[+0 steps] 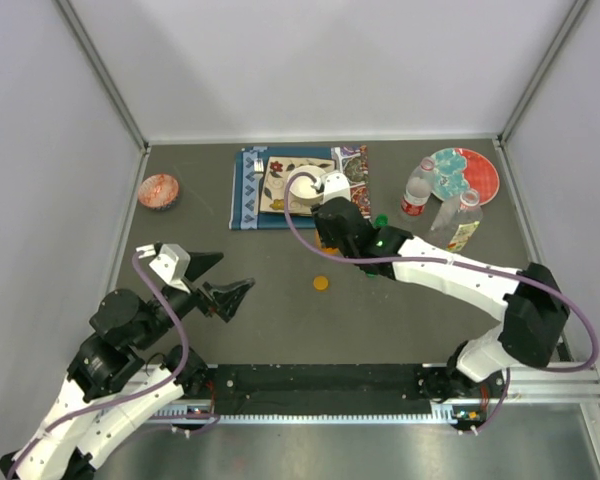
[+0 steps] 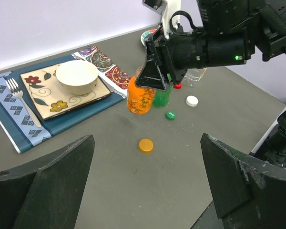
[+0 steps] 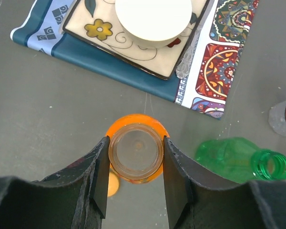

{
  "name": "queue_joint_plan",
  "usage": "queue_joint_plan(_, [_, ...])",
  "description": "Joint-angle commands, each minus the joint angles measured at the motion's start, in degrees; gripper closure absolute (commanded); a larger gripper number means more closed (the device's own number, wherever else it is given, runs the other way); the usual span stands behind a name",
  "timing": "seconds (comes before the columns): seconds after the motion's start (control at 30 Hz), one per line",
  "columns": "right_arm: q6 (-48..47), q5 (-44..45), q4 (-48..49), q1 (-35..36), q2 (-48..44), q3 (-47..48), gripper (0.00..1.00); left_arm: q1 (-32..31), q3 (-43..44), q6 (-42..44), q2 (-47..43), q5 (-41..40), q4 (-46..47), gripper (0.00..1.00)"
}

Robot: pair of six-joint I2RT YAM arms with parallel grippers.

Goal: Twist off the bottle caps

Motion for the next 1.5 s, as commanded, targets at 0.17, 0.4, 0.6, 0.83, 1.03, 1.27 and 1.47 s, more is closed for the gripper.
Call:
queue_joint_plan(0.17, [1.4,1.5,8.4,-0.9,6.0,0.8,1.00,0.1,-2.8,-2.3,-1.9,0.3,-0.1,0.01])
queue_joint_plan(0.4, [3.4,-1.2,10.7,-2.5,9.8,-0.8,1.00,0.1,-3.8,-2.2,-2.5,0.1,-0.9,0.01])
queue_joint_plan(0.6, [3.4,-4.1,11.8,-3.7,12.4,-1.3,1.00,0.1,-4.3,-1.9,-2.6,-0.5,-0.9,0.01])
queue_joint_plan(0.83, [3.5,-5.8,12.2,-4.0,13.7,-2.1,0.85,0.0,-5.0,-2.6,-2.7,-0.3,-0.6,0.01])
queue_joint_plan(1.03, [3.4,-6.3,12.3,-4.0,13.2,-2.6,0.59,0.0,-5.1,-2.7,-2.4,0.1,-0.2,0.01])
queue_joint_plan(1.27, [2.9,-5.6,11.3,-3.9,12.5,-2.6,0.41,0.1,-5.0,-3.1,-1.9,0.5,0.1,0.01])
queue_joint_plan(1.47, [3.0,-5.7,11.0,-4.0,12.1,-2.8,0.38,0.1,-5.0,-3.3,-1.9,0.7,0.1,0.01])
